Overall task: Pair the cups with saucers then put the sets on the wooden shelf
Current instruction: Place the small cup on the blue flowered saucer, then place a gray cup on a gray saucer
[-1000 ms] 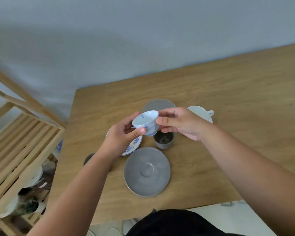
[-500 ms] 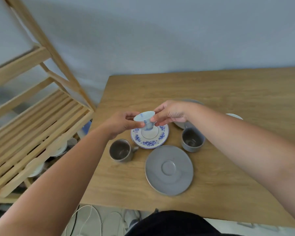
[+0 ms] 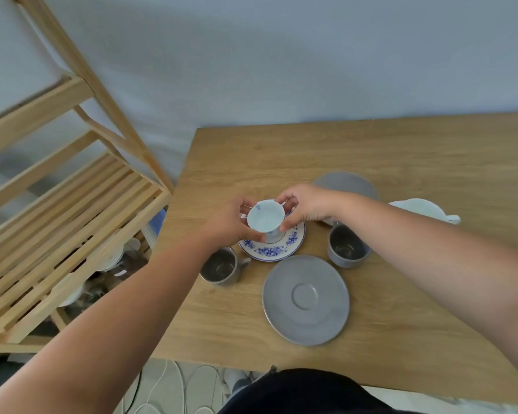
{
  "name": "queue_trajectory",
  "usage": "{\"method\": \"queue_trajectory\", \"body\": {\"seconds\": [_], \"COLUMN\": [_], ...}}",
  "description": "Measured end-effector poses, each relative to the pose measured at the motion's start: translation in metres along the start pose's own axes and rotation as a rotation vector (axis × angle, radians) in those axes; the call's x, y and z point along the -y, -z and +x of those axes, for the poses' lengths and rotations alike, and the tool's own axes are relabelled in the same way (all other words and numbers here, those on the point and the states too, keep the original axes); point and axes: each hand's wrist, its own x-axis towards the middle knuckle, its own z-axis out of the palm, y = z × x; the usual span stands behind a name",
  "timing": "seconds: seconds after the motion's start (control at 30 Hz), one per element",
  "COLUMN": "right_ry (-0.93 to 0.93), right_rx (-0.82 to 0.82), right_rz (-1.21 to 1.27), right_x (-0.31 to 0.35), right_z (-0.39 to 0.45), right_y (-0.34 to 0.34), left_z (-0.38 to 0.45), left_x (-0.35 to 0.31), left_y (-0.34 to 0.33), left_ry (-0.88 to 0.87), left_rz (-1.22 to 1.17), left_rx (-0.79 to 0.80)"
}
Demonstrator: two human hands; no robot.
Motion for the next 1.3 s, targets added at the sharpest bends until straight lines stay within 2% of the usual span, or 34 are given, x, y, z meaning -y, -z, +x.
{"method": "queue_trajectory", "body": {"seconds": [0.37,0.47,0.6,0.77,0.83,0.93,1.0,1.13,1.3], "right_ry": [-0.01,-0.005,0.065,0.092,0.055,-0.005,-0.03,-0.033,-0.005], "right_rx": [-0.028,-0.053,-0.194,-0.526,-0.635,-0.701,-0.679,-0.535,-0.574], "right_rz": [-0.118,-0.127,0.003,0.142,0.168,0.2,0.217,0.175,0.139], "right_x": [0.0,0.0,0.005,-0.021,-0.04,-0.064,-0.079,-0.1,-0.102], "right_z": [-0.01,-0.014,-0.046,-0.11,-0.131,-0.15,-0.155,-0.158,-0.148], "right_y": [-0.003,-0.002,0.013,0.031,0.026,0.009,-0.005,-0.03,-0.048], "left_z": [-0.005,-0.006,-0.017,-0.027,-0.027,-0.025,-0.022,-0.011,0.002], "left_x": [-0.01,-0.012,-0.019,-0.049,-0.061,-0.067,-0.068,-0.074,-0.086], "left_y": [-0.005,-0.002,0.008,0.001,-0.013,-0.043,-0.063,-0.084,-0.087], "left_ry": [-0.131,-0.171,-0.271,-0.508,-0.553,-0.567,-0.566,-0.589,-0.627], "left_rz": [0.352,0.399,0.444,0.42,0.407,0.401,0.417,0.501,0.617], "left_rx": [-0.06,-0.016,0.031,-0.12,-0.078,0.056,0.137,0.233,0.308]}}
